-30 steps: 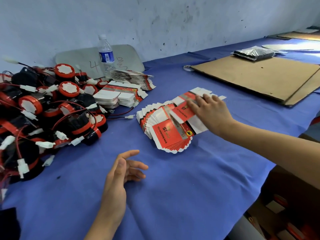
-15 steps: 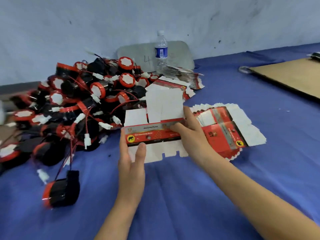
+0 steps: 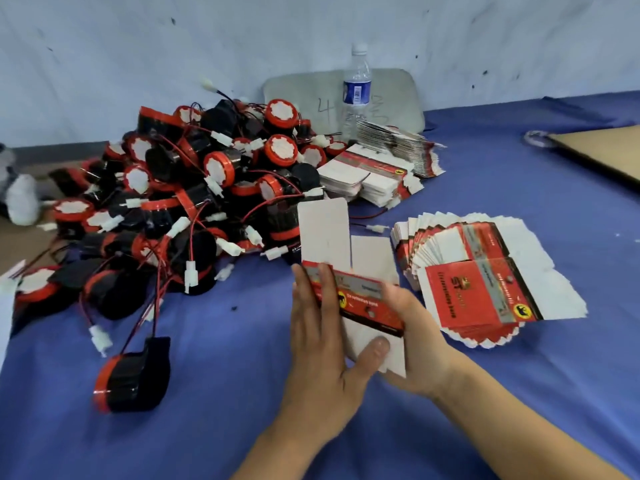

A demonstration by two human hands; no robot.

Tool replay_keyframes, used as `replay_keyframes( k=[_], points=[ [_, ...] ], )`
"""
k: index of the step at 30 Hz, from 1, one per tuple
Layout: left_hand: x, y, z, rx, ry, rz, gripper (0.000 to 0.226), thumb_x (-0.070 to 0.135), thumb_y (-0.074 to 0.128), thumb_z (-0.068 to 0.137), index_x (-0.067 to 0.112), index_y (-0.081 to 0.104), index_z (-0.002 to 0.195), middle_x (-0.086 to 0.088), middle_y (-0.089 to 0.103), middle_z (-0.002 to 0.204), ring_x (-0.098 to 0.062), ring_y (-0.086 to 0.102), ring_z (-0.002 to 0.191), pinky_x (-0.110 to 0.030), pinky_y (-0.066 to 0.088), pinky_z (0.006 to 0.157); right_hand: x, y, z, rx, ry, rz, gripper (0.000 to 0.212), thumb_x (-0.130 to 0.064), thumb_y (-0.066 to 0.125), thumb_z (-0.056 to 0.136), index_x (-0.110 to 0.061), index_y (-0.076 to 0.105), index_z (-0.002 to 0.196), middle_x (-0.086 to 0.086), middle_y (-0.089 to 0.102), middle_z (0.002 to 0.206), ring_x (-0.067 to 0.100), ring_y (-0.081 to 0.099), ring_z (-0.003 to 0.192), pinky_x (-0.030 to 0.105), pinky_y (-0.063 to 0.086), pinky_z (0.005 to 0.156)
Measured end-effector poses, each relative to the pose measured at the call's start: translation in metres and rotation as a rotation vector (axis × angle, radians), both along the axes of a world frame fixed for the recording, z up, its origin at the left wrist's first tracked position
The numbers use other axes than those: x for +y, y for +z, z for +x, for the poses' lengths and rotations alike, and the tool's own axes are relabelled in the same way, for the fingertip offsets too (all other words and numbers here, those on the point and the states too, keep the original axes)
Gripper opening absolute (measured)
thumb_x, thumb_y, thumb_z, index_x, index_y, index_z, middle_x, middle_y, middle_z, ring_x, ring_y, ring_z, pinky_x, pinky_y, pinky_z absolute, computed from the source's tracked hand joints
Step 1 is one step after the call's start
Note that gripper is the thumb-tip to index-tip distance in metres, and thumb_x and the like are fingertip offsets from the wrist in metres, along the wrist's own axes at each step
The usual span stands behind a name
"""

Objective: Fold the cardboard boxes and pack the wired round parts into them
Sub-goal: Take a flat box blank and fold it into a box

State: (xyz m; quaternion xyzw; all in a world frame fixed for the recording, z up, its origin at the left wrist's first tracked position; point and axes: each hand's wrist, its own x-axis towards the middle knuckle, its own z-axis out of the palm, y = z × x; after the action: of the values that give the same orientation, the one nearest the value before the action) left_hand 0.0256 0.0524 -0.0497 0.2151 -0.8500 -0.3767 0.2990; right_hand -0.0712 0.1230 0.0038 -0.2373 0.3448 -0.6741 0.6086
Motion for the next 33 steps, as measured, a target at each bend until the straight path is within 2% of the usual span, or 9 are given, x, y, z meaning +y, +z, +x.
replay_keyframes(
  k=[5, 7, 9, 13, 18, 23, 26, 30, 33],
  points=[
    [-0.007, 0.011, -0.002, 0.325, -0.019, 0.394, 0.094, 0.073, 0.062, 0.071, 0.064, 0.0, 0.142, 0.024, 0.008, 0.159, -0.009, 0.017, 0.147, -0.048, 0.031, 0.114, -0.004, 0.0, 0.001, -0.167, 0.098, -0.021, 0.075, -0.049, 0.088, 0.055, -0.013, 0.069, 0.118, 0.007, 0.068, 0.119, 0.02, 0.066, 0.105, 0.031, 0.053, 0.091],
    [-0.006, 0.011, -0.002, 0.372, -0.021, 0.447, 0.099, 0.055, 0.07, 0.072, 0.061, 0.003, 0.144, 0.024, 0.025, 0.155, -0.008, 0.038, 0.138, -0.041, 0.042, 0.106, -0.004, -0.002, 0.001, -0.156, 0.075, -0.003, 0.077, -0.052, 0.088, 0.053, -0.013, 0.07, 0.117, 0.007, 0.069, 0.116, 0.02, 0.067, 0.102, 0.031, 0.056, 0.086],
    [-0.004, 0.009, -0.002, 0.384, 0.006, 0.458, 0.102, 0.051, 0.071, 0.069, 0.059, 0.004, 0.145, 0.029, 0.03, 0.149, -0.001, 0.041, 0.134, -0.03, 0.045, 0.102, -0.002, -0.004, -0.001, -0.082, 0.015, 0.01, 0.084, -0.061, 0.086, 0.049, -0.016, 0.07, 0.118, 0.0, 0.073, 0.106, 0.014, 0.07, 0.097, 0.027, 0.057, 0.081],
    [-0.007, 0.016, -0.001, 0.429, 0.085, 0.475, 0.098, 0.055, 0.071, 0.064, 0.064, 0.005, 0.137, 0.036, 0.035, 0.141, 0.009, 0.038, 0.132, -0.008, 0.04, 0.096, -0.003, -0.005, 0.002, 0.153, -0.086, -0.004, 0.036, -0.054, 0.068, 0.076, -0.033, 0.075, 0.105, -0.009, 0.073, 0.107, 0.004, 0.067, 0.101, 0.018, 0.053, 0.08],
    [0.0, 0.019, 0.002, 0.412, 0.032, 0.497, 0.091, 0.044, 0.072, 0.07, 0.052, 0.019, 0.143, 0.028, 0.054, 0.13, 0.004, 0.056, 0.117, -0.011, 0.048, 0.086, -0.012, -0.006, -0.002, 0.432, -0.444, 0.012, 0.058, -0.06, 0.063, 0.074, -0.031, 0.053, 0.123, -0.006, 0.069, 0.115, 0.009, 0.065, 0.106, 0.021, 0.053, 0.084],
    [-0.003, 0.02, 0.001, 0.432, 0.032, 0.554, 0.071, 0.028, 0.064, 0.08, 0.023, 0.036, 0.145, 0.014, 0.064, 0.122, -0.002, 0.062, 0.11, -0.012, 0.05, 0.082, -0.013, -0.011, -0.014, 0.517, -0.517, 0.01, 0.063, -0.064, 0.054, 0.072, -0.046, 0.038, 0.131, -0.035, 0.066, 0.096, -0.008, 0.064, 0.098, 0.012, 0.05, 0.077],
    [-0.019, 0.024, 0.005, 0.48, -0.005, 0.692, 0.074, 0.024, 0.058, 0.082, 0.043, 0.028, 0.147, 0.014, 0.06, 0.13, -0.012, 0.059, 0.119, -0.04, 0.053, 0.093, -0.012, -0.012, -0.027, 0.553, -0.513, 0.059, 0.034, -0.042, 0.043, 0.098, -0.058, 0.041, 0.128, -0.026, 0.068, 0.103, 0.009, 0.064, 0.108, 0.033, 0.049, 0.095],
    [-0.039, 0.033, 0.013, 0.469, -0.1, 0.934, 0.064, 0.026, 0.054, 0.083, 0.061, 0.037, 0.135, 0.01, 0.063, 0.128, -0.021, 0.068, 0.103, -0.043, 0.057, 0.059, -0.005, -0.011, -0.04, 0.835, -0.425, 0.008, 0.089, 0.016, 0.035, 0.088, -0.064, 0.042, 0.127, -0.018, 0.04, 0.143, 0.012, 0.056, 0.12, 0.025, 0.056, 0.08],
    [-0.049, 0.035, 0.019, 0.452, -0.151, 1.041, 0.051, 0.037, 0.049, 0.086, 0.047, 0.047, 0.136, 0.005, 0.065, 0.127, -0.023, 0.069, 0.101, -0.044, 0.056, 0.056, -0.004, -0.014, -0.044, 1.362, -0.328, -0.095, 0.109, 0.018, 0.057, 0.08, -0.065, 0.019, 0.138, -0.024, -0.009, 0.156, -0.008, 0.007, 0.143, 0.011, 0.04, 0.099]
  ],
)
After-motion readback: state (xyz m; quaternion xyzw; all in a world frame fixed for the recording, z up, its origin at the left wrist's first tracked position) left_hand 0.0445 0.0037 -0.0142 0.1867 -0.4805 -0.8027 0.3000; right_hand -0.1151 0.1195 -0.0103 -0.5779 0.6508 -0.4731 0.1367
